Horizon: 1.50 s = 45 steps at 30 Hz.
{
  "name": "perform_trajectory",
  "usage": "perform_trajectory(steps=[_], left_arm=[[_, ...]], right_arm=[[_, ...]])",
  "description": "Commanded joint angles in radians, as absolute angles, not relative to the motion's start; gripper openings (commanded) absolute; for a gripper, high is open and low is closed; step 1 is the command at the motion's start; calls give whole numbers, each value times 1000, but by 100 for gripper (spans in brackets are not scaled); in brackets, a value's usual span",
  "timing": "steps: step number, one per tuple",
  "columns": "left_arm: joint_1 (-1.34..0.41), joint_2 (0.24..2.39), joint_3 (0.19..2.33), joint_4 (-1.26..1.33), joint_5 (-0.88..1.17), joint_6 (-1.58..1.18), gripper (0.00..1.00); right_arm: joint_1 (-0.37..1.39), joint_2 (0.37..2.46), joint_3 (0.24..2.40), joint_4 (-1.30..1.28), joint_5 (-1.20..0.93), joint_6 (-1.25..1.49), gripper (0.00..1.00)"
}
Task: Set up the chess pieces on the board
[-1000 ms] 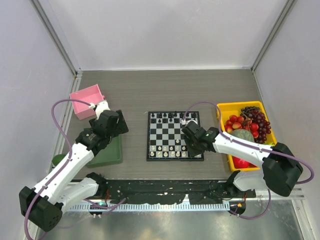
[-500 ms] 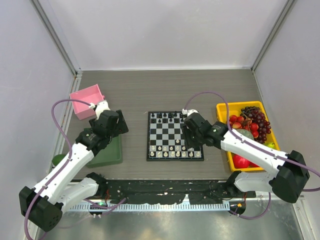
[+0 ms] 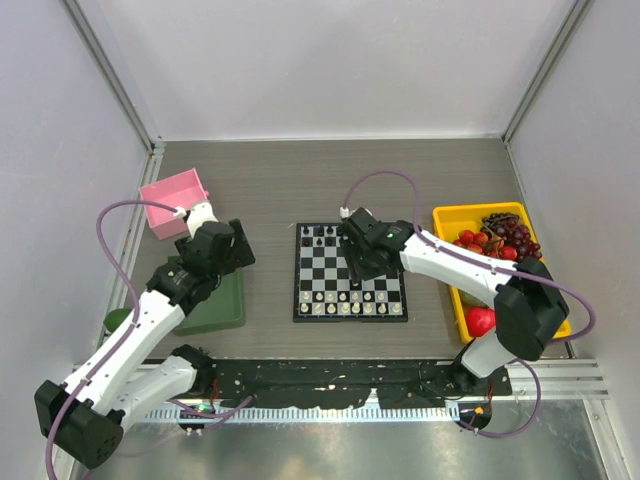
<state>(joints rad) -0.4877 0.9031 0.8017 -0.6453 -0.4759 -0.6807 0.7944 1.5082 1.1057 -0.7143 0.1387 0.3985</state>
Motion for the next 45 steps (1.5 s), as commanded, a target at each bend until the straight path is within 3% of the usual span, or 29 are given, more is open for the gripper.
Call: perform_trajectory(steps=[1, 36, 45], left_arm=[[-479, 885, 807, -634, -511, -686, 99], [-474, 904, 821, -637, -517, -675, 99], [-474, 904, 822, -637, -520, -675, 99]], right_arm=[[788, 1552, 1154, -677, 111, 385, 48], [776, 1689, 1169, -609, 87, 382, 28], [770, 1686, 1167, -626, 86, 382, 30]])
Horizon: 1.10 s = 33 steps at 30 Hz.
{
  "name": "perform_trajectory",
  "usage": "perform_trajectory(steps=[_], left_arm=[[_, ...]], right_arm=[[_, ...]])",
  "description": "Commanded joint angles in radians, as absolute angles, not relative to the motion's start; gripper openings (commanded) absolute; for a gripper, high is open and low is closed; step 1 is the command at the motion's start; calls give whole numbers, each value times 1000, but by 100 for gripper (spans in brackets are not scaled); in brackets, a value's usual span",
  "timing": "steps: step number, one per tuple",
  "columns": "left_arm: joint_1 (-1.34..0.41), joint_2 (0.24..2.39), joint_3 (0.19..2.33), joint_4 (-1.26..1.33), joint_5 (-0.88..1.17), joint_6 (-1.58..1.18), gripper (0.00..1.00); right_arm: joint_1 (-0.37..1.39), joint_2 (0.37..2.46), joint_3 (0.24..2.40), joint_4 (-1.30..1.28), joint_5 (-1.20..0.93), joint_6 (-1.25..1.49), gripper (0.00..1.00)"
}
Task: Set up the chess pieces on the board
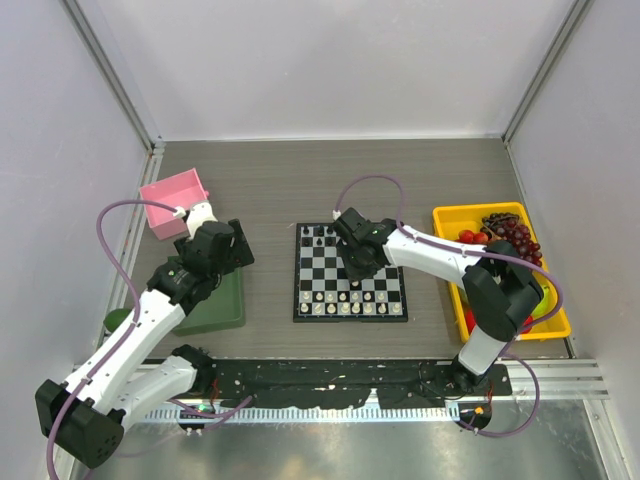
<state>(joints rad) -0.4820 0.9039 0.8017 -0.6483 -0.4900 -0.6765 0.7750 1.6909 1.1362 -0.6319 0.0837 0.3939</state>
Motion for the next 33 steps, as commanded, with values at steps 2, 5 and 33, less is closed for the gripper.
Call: perform_trajectory(steps=[2, 5, 33], left_arm=[[-472, 908, 821, -635, -518, -673, 99], [-472, 913, 824, -635, -518, -672, 99], [-469, 908, 819, -638, -512, -676, 99]], right_arm=[[770, 1684, 1167, -630, 86, 382, 31], [770, 1683, 1166, -630, 84, 379, 30], [764, 1620, 1180, -646, 113, 382, 16]])
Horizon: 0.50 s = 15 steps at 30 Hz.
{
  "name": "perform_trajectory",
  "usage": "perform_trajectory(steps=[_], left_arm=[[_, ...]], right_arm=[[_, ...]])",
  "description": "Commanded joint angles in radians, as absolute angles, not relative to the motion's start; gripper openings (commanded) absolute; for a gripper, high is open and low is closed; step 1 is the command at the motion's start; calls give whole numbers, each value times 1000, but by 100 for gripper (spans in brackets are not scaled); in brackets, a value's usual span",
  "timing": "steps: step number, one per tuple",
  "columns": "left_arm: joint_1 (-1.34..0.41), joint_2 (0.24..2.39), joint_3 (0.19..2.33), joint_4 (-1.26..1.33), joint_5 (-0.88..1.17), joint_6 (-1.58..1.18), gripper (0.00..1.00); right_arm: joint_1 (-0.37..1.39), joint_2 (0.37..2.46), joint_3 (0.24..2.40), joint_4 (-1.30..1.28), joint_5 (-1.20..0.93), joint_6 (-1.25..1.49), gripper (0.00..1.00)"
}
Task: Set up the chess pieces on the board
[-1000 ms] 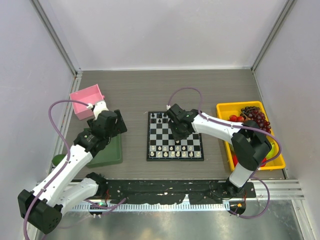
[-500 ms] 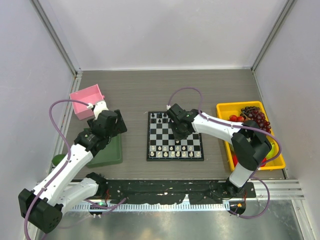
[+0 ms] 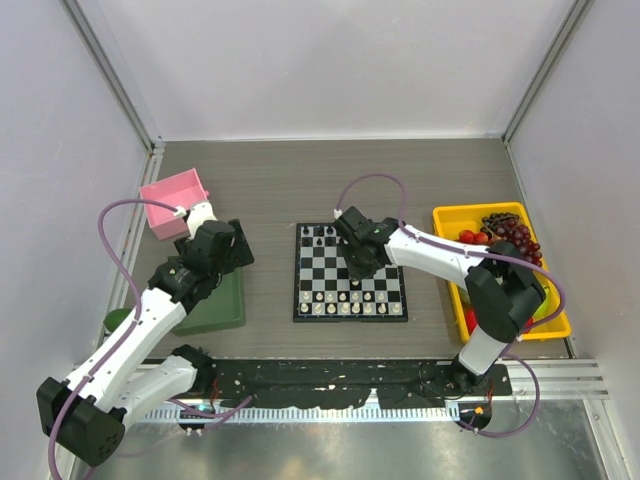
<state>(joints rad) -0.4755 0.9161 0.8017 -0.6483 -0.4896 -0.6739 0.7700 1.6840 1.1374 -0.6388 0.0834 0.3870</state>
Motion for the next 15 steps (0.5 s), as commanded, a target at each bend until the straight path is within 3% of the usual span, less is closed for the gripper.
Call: perform_trajectory(steps=[1, 15], left_arm=[[-469, 907, 819, -638, -512, -678, 99], [-468, 919, 822, -621, -488, -680, 99]], right_arm=[[762, 1612, 1178, -649, 121, 383, 16], [693, 1415, 1036, -657, 265, 491, 16]])
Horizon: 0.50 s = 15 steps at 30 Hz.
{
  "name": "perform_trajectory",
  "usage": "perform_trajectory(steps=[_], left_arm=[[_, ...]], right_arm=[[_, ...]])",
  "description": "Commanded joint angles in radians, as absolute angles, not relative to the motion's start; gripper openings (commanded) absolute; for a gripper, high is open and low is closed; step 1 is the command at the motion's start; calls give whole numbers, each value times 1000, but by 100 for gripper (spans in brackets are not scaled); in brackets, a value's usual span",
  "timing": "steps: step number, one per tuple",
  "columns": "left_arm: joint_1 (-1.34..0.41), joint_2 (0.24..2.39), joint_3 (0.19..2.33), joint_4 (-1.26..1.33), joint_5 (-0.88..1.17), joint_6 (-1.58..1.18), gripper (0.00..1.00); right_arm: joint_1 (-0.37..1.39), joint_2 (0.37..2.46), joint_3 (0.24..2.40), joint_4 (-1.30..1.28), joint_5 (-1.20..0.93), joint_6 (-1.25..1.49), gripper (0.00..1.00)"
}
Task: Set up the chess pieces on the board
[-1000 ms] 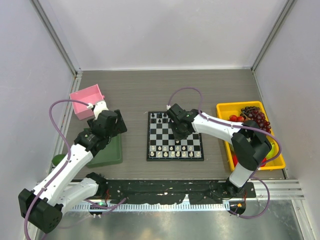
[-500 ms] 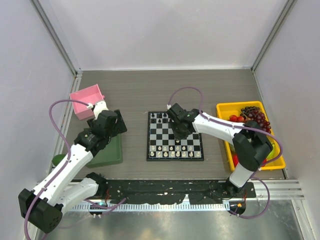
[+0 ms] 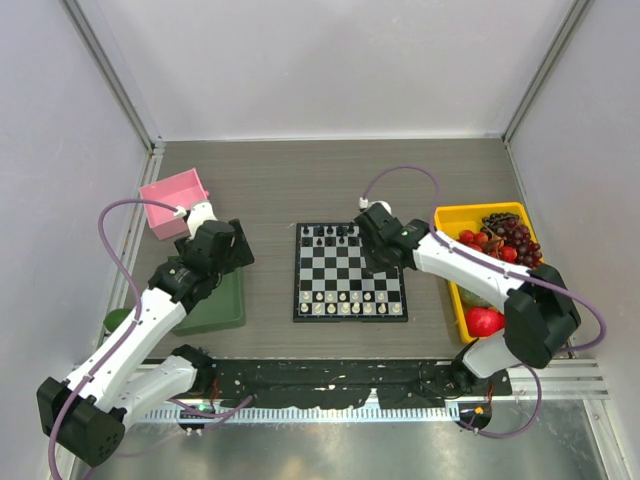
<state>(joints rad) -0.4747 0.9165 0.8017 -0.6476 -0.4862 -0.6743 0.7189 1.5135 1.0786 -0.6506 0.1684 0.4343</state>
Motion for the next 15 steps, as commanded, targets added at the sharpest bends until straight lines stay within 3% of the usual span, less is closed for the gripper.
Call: perform_trajectory(steps=[1, 15], left_arm=[[-468, 919, 824, -620, -488, -678, 99], [-468, 922, 821, -606, -476, -676, 99]], right_arm=[[690, 1404, 1017, -664, 271, 494, 16], [634, 1250, 844, -689, 210, 558, 17]])
